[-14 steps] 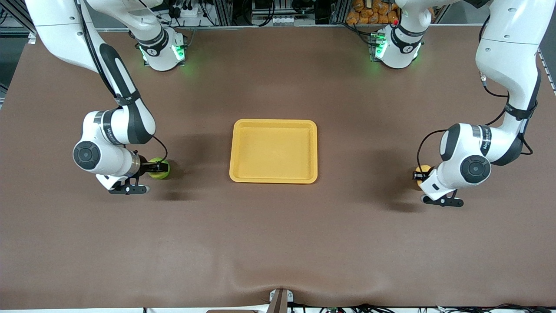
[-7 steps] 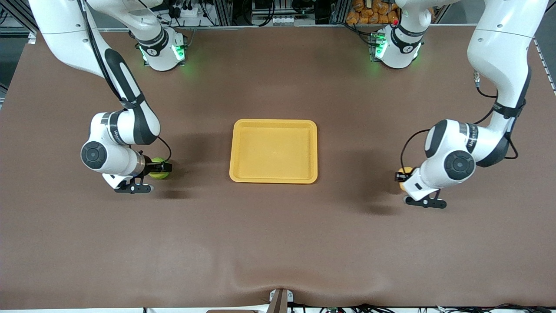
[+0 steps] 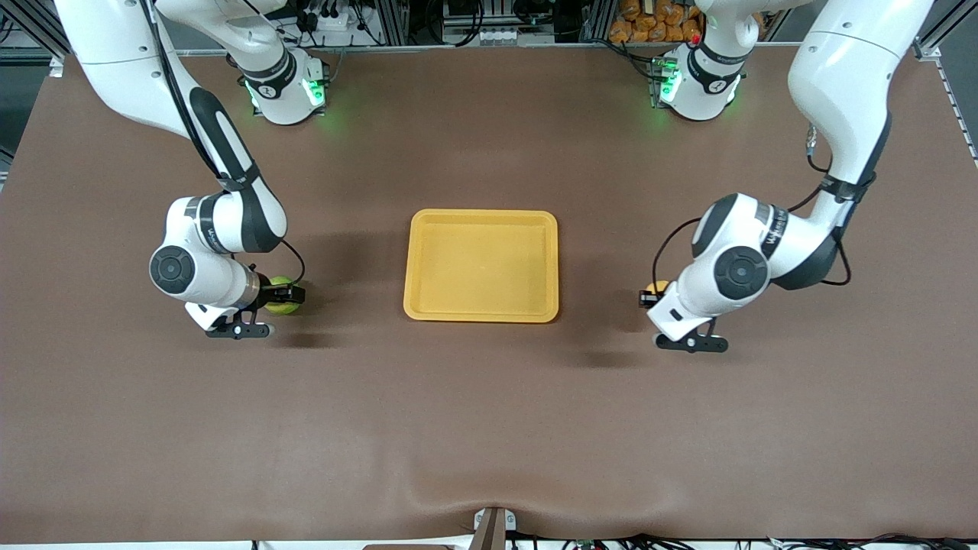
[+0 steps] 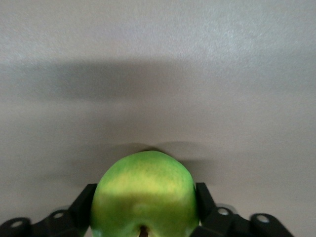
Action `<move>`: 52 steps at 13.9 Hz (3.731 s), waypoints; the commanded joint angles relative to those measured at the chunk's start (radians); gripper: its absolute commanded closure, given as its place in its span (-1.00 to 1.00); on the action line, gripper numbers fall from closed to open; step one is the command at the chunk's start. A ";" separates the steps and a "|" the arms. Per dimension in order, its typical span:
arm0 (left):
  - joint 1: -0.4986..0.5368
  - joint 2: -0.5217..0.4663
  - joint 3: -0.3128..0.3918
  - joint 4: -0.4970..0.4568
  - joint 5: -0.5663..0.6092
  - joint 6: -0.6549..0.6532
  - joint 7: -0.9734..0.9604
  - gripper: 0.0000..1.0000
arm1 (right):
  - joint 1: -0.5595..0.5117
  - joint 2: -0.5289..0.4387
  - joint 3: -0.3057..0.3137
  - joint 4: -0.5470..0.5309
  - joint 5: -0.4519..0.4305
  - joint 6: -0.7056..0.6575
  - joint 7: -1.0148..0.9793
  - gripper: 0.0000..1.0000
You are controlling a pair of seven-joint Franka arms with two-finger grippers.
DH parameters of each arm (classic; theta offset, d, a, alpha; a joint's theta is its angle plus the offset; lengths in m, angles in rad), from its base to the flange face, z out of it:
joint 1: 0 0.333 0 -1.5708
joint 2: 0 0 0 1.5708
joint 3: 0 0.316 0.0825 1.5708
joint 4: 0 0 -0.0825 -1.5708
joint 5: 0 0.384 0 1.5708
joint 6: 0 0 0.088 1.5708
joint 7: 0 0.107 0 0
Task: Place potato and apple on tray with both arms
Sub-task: 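Carry the potato with the left gripper over the yellow tray, then release the potato onto the tray while the right gripper carries the apple, then lower the apple onto the tray while the left gripper withdraws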
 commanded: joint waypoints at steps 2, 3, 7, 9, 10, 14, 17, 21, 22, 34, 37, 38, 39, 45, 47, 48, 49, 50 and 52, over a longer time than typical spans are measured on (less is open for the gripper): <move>-0.099 0.002 0.004 0.047 -0.015 -0.023 -0.119 1.00 | 0.002 -0.007 -0.005 0.026 0.010 -0.018 -0.004 1.00; -0.127 0.011 0.004 0.061 -0.017 -0.023 -0.147 1.00 | 0.002 -0.007 -0.005 0.055 0.012 -0.068 -0.001 1.00; -0.205 0.037 0.004 0.086 -0.015 -0.023 -0.245 1.00 | -0.002 -0.010 -0.007 0.201 0.010 -0.284 0.005 1.00; -0.243 0.050 0.005 0.097 -0.017 -0.022 -0.291 1.00 | 0.001 -0.016 -0.008 0.233 0.011 -0.326 0.034 1.00; -0.262 0.062 0.005 0.113 -0.015 -0.022 -0.326 1.00 | 0.005 -0.021 -0.007 0.244 0.010 -0.338 0.052 1.00; -0.352 0.129 0.007 0.187 -0.005 -0.023 -0.368 1.00 | 0.025 -0.036 -0.004 0.316 0.012 -0.455 0.115 1.00; -0.406 0.154 0.019 0.192 -0.003 -0.020 -0.366 1.00 | 0.067 -0.055 -0.004 0.335 0.012 -0.486 0.161 1.00; -0.458 0.179 0.059 0.190 0.023 -0.019 -0.365 1.00 | 0.126 -0.059 -0.004 0.335 0.012 -0.484 0.246 1.00; -0.466 0.186 0.065 0.192 0.029 -0.019 -0.365 0.96 | 0.139 -0.059 -0.004 0.335 0.012 -0.484 0.270 1.00; -0.433 0.154 0.066 0.222 0.068 -0.026 -0.348 -1.00 | 0.320 -0.050 -0.004 0.332 0.081 -0.467 0.464 1.00; -0.357 0.059 0.057 0.224 0.052 -0.081 -0.337 -1.00 | 0.392 -0.047 -0.004 0.324 0.086 -0.432 0.566 1.00; -0.334 0.021 0.056 0.222 0.051 -0.108 -0.337 -1.00 | 0.418 -0.039 -0.004 0.320 0.084 -0.414 0.600 1.00; -0.310 -0.013 0.053 0.222 0.049 -0.138 -0.334 -1.00 | 0.444 -0.029 -0.004 0.316 0.084 -0.389 0.635 1.00; -0.126 -0.172 0.051 0.221 -0.027 -0.330 -0.091 -1.00 | 0.539 0.065 -0.005 0.309 0.084 -0.257 0.729 1.00; -0.080 -0.217 0.053 0.215 -0.031 -0.399 -0.020 -1.00 | 0.538 0.068 -0.005 0.284 0.081 -0.216 0.729 1.00; -0.061 -0.232 0.053 0.215 -0.029 -0.431 0.009 -1.00 | 0.539 0.069 -0.005 0.266 0.081 -0.188 0.729 1.00; -0.038 -0.252 0.053 0.215 -0.029 -0.445 0.047 -1.00 | 0.538 0.079 -0.004 0.254 0.081 -0.162 0.729 1.00; -0.023 -0.269 0.053 0.215 -0.031 -0.460 0.092 -1.00 | 0.538 0.088 -0.004 0.253 0.081 -0.148 0.729 1.00; 0.011 -0.317 0.053 0.216 -0.032 -0.500 0.137 -1.00 | 0.536 0.109 -0.004 0.253 0.081 -0.125 0.729 1.00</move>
